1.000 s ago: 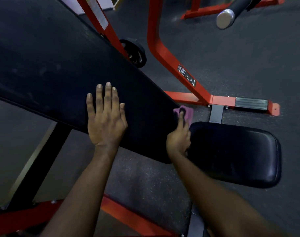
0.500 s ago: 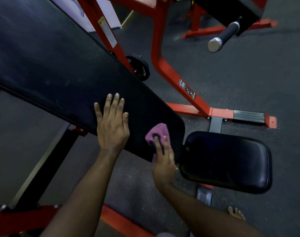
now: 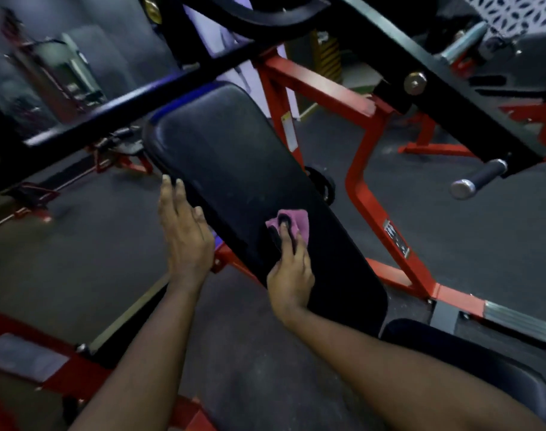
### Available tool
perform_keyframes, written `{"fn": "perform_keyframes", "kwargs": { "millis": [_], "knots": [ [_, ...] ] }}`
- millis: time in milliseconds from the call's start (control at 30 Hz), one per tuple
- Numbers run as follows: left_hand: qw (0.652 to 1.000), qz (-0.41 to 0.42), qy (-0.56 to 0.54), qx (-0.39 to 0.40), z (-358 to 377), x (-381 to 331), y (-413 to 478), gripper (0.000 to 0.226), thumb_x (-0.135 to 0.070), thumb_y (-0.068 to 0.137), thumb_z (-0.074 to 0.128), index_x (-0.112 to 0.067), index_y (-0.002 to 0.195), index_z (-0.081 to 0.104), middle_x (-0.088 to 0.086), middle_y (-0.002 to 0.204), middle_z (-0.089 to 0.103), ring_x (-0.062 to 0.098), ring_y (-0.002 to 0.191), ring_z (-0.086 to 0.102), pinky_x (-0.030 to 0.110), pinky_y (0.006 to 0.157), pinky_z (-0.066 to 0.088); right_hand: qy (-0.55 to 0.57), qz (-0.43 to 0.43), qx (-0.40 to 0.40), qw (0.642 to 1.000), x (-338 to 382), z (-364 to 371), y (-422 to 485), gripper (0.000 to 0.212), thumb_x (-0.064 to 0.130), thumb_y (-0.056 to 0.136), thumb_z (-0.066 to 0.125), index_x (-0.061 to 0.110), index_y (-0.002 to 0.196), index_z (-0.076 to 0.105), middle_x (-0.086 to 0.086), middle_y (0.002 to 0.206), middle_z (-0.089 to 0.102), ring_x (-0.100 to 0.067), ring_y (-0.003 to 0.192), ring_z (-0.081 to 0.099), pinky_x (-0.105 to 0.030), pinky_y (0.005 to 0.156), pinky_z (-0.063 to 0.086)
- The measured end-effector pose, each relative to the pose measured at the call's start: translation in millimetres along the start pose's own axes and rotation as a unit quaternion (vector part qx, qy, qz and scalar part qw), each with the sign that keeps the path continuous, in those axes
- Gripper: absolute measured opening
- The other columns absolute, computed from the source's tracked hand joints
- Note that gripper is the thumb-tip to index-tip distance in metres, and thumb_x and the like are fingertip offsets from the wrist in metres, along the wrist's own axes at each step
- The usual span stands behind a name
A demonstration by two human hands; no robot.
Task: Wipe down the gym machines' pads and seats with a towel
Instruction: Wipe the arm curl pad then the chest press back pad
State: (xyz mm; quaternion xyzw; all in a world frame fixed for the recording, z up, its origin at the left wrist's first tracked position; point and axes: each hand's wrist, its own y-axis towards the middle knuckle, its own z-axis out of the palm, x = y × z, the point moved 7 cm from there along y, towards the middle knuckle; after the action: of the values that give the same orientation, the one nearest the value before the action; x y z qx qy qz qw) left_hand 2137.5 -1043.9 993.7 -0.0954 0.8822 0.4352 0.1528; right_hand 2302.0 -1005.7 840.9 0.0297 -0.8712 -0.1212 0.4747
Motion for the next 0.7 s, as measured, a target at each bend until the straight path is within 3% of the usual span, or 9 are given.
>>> {"fn": "perform_keyframes", "kwargs": {
  "millis": [100,200,267,333,433,533,600,700],
  "knots": [
    [0.999,-0.022,-0.03,0.018,-18,12,30,0.052,-0.02,0.108,0.031,-0.008,0.158,0.024,0.007,0.168,0.014,0.016,0.155,0.011,0.021,0.123,0.009,-0.001,-0.085,-0.018,0.996,64,-10,27,0.097,-0.002,0.082,0.063,0.043,0.159,0.023,0.0,0.161,0.037,-0.029,0.129,0.055,-0.053,0.08,0.06],
    [0.997,-0.023,-0.056,0.052,-31,19,61,0.048,-0.02,0.109,0.032,-0.006,0.156,0.032,0.008,0.167,0.019,0.018,0.154,0.015,0.005,0.115,0.005,-0.031,-0.242,-0.006,0.97,126,-10,34,0.097,0.002,0.085,0.064,0.048,0.158,0.019,0.005,0.166,0.027,-0.033,0.129,0.054,-0.049,0.078,0.058],
    [0.995,-0.025,-0.074,0.063,-38,22,78,0.047,-0.021,0.108,0.033,-0.004,0.15,0.042,0.011,0.163,0.03,0.021,0.151,0.025,0.009,0.116,0.012,-0.072,-0.312,-0.009,0.947,138,-3,31,0.101,0.009,0.084,0.072,0.05,0.158,0.018,0.008,0.169,0.016,-0.04,0.13,0.051,-0.047,0.075,0.058],
    [0.992,-0.045,-0.104,0.061,-47,25,88,0.047,-0.024,0.104,0.035,-0.003,0.142,0.052,0.013,0.155,0.043,0.022,0.145,0.037,0.024,0.119,0.024,-0.107,-0.333,-0.019,0.937,120,8,24,0.105,0.019,0.078,0.084,0.051,0.157,0.022,0.009,0.17,0.012,-0.045,0.135,0.047,-0.048,0.08,0.059],
    [0.985,-0.062,-0.145,0.078,-53,31,90,0.043,-0.021,0.104,0.039,-0.006,0.139,0.057,0.009,0.15,0.05,0.019,0.142,0.042,0.033,0.12,0.03,-0.124,-0.417,-0.042,0.9,85,25,4,0.089,0.022,0.074,0.09,0.048,0.148,0.046,0.009,0.169,0.018,-0.049,0.137,0.039,-0.055,0.095,0.054],
    [0.976,-0.093,-0.163,0.108,-53,41,94,0.037,-0.016,0.108,0.042,-0.014,0.142,0.055,0.002,0.148,0.053,0.015,0.139,0.046,0.037,0.121,0.031,-0.106,-0.418,-0.058,0.901,102,17,16,0.08,0.021,0.074,0.09,0.044,0.141,0.051,0.008,0.164,0.031,-0.053,0.125,0.052,-0.057,0.091,0.056],
    [0.966,-0.12,-0.19,0.124,-57,43,98,0.037,-0.019,0.109,0.04,-0.019,0.144,0.051,-0.006,0.143,0.054,0.008,0.129,0.052,0.04,0.118,0.035,-0.099,-0.413,-0.061,0.903,142,6,31,0.08,0.013,0.074,0.084,0.041,0.141,0.052,0.005,0.162,0.035,-0.053,0.122,0.055,-0.059,0.091,0.055],
    [0.962,-0.137,-0.202,0.12,-66,44,107,0.039,-0.022,0.109,0.038,-0.023,0.147,0.047,-0.006,0.141,0.055,0.009,0.127,0.053,0.042,0.117,0.036,-0.093,-0.432,-0.043,0.896,205,-5,60,0.064,0.013,0.091,0.053,0.042,0.148,0.048,0.005,0.166,0.029,-0.055,0.13,0.048,-0.061,0.097,0.05]
  ]
}}
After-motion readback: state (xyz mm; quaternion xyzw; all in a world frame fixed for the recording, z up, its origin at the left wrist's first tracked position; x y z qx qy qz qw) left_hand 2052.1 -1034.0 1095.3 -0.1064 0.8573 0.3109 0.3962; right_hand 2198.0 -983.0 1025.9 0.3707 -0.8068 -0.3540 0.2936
